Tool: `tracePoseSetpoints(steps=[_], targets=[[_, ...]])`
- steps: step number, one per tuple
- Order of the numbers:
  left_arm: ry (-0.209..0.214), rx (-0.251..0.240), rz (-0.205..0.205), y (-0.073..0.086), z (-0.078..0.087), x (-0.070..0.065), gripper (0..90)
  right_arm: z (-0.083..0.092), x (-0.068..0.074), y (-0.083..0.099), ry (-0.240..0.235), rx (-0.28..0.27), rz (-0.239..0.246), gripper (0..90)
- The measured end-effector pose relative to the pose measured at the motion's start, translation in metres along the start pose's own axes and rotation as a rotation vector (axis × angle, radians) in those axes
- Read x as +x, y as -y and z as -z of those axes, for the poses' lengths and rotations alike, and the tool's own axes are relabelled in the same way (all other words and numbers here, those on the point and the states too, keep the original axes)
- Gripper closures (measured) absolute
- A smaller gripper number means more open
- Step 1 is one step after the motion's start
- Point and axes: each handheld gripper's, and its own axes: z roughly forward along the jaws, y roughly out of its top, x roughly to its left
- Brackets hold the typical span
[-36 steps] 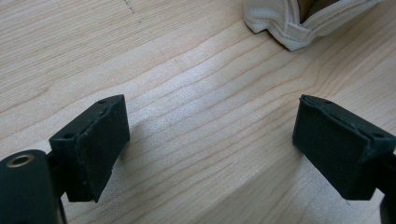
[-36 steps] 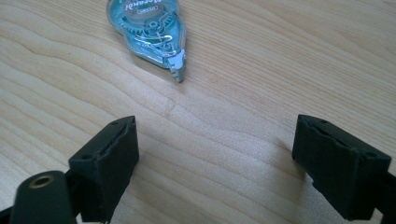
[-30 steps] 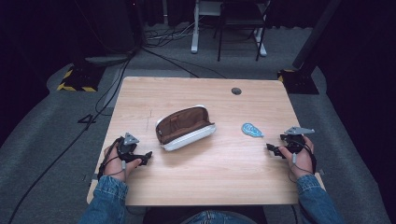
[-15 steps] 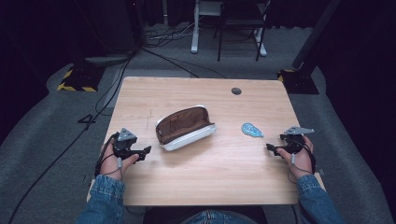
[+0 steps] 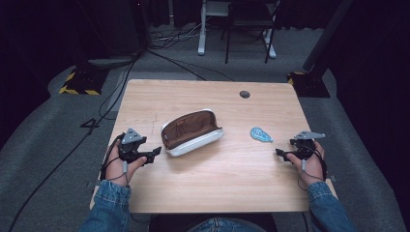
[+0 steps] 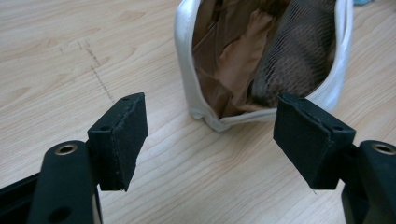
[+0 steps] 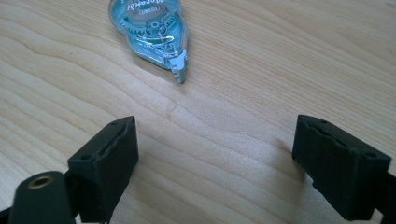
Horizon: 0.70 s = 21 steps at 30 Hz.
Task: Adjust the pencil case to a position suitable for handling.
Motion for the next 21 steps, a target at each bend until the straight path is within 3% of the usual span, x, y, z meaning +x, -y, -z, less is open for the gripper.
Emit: tracePoseSetpoints(steps=[10, 16, 19, 21], targets=[[0.025, -0.062, -0.009, -0.015, -0.002, -0.004, 25.8, 0.000, 0.000, 0.000, -0.001, -0.001, 0.001, 14.5], [0.023, -0.054, -0.016, -0.018, -0.009, -0.002, 25.2, 0.000, 0.000, 0.000, -0.001, -0.002, 0.001, 14.6], [0.013, -0.021, -0.023, -0.016, -0.013, 0.000, 24.2, 0.000, 0.000, 0.000, -0.002, -0.004, 0.002, 14.8], [-0.002, 0.042, -0.014, -0.008, -0.017, 0.004, 24.1, 0.001, 0.000, 0.001, -0.004, -0.004, 0.005, 14.8]])
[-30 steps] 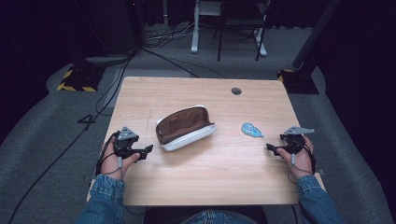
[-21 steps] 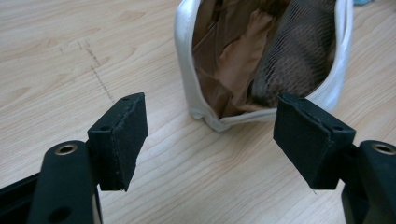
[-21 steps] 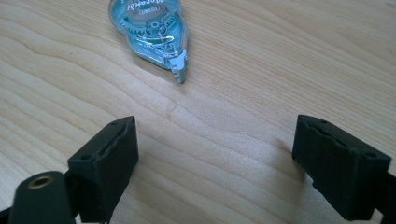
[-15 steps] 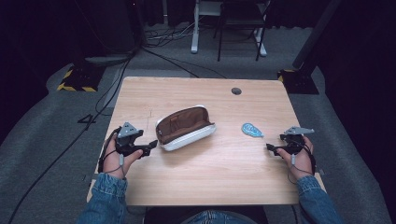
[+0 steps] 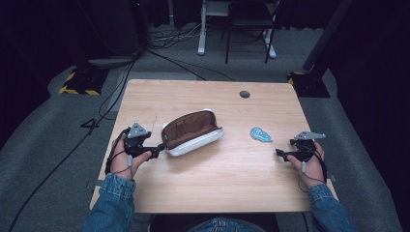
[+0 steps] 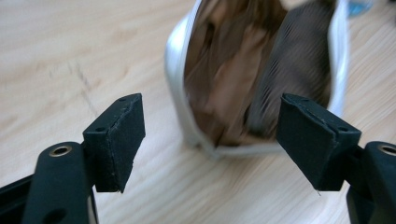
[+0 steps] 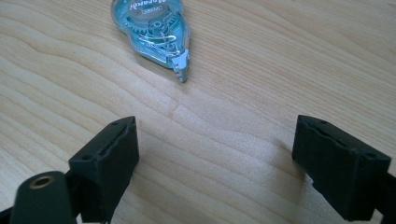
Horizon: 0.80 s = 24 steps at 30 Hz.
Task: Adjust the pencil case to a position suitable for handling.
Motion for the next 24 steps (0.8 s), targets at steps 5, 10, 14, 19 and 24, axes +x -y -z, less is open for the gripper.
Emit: tracePoseSetpoints(steps=[5, 10, 14, 19, 24], targets=[[-0.050, 0.095, 0.021, 0.021, -0.009, 0.008, 24.1, 0.000, 0.000, 0.000, -0.002, 0.000, 0.001, 14.7], [-0.054, 0.120, 0.032, 0.034, -0.012, 0.009, 22.2, 0.000, 0.000, 0.000, -0.002, 0.000, 0.001, 14.7], [-0.068, 0.148, 0.015, 0.043, -0.015, 0.010, 18.9, 0.002, -0.001, 0.001, -0.024, 0.002, 0.018, 14.7], [-0.081, 0.194, -0.004, 0.045, -0.019, 0.012, 16.8, 0.006, -0.002, 0.005, -0.058, 0.003, 0.052, 14.7], [-0.078, 0.186, -0.005, 0.048, -0.024, 0.014, 14.8, 0.008, -0.002, 0.007, -0.065, 0.003, 0.061, 14.7]])
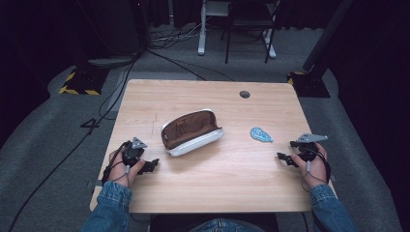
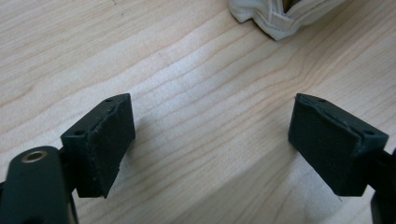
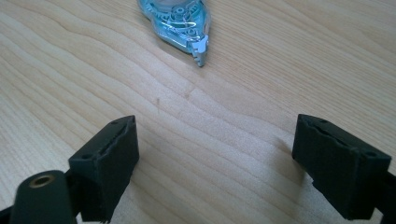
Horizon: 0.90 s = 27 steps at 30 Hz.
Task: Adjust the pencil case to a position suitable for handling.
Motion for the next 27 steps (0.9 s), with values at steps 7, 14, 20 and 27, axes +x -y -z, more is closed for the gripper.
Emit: tracePoseSetpoints(steps=[7, 14, 20, 27], targets=[[0.010, -0.049, -0.016, 0.0041, -0.0040, 0.0025, 9.3, 0.0010, 0.0014, 0.0008, 0.000, 0.002, -0.002, 14.7], [0.010, -0.049, -0.016, 0.0041, -0.0040, 0.0025, 9.3, 0.0010, 0.0015, 0.0009, -0.001, 0.000, -0.001, 14.7], [0.014, -0.054, -0.014, 0.0042, -0.0040, 0.0017, 9.9, 0.0008, 0.0025, 0.0008, 0.005, 0.000, -0.006, 14.7], [0.021, -0.042, 0.010, 0.0007, -0.0003, 0.0050, 20.1, 0.0006, 0.0031, 0.0007, 0.007, -0.001, -0.008, 14.7]])
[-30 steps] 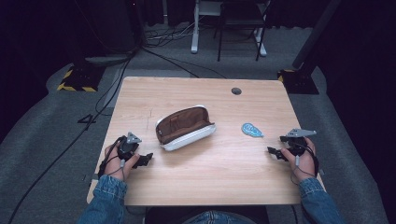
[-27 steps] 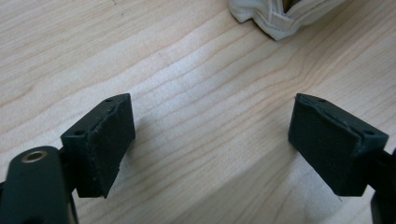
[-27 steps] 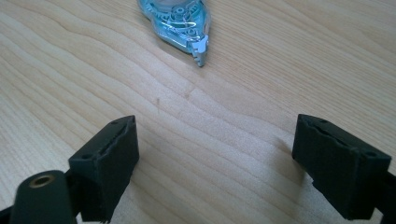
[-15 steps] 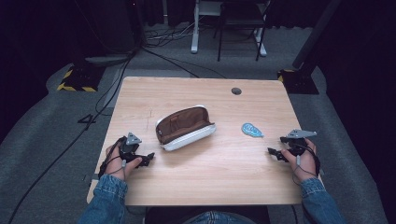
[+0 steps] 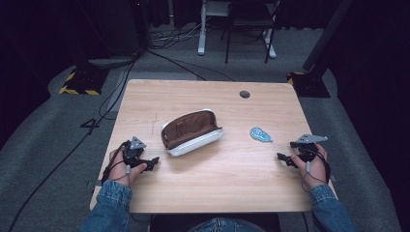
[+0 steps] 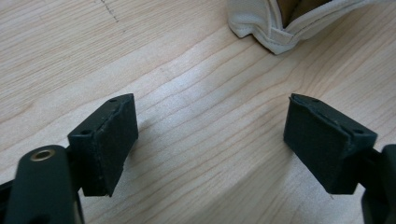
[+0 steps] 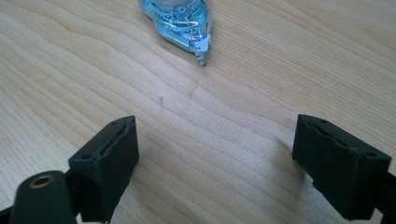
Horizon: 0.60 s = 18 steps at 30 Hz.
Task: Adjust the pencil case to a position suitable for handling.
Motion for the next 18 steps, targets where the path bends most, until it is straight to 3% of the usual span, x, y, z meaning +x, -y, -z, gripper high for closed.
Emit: tracePoseSetpoints(steps=[6, 18], targets=[[0.025, -0.042, 0.022, -0.008, 0.011, 0.000, 22.4, 0.000, 0.000, 0.000, 0.001, 0.000, -0.001, 14.6], [0.049, -0.146, 0.025, -0.032, 0.036, -0.004, 24.4, 0.000, 0.000, 0.000, 0.001, 0.000, -0.001, 14.6]])
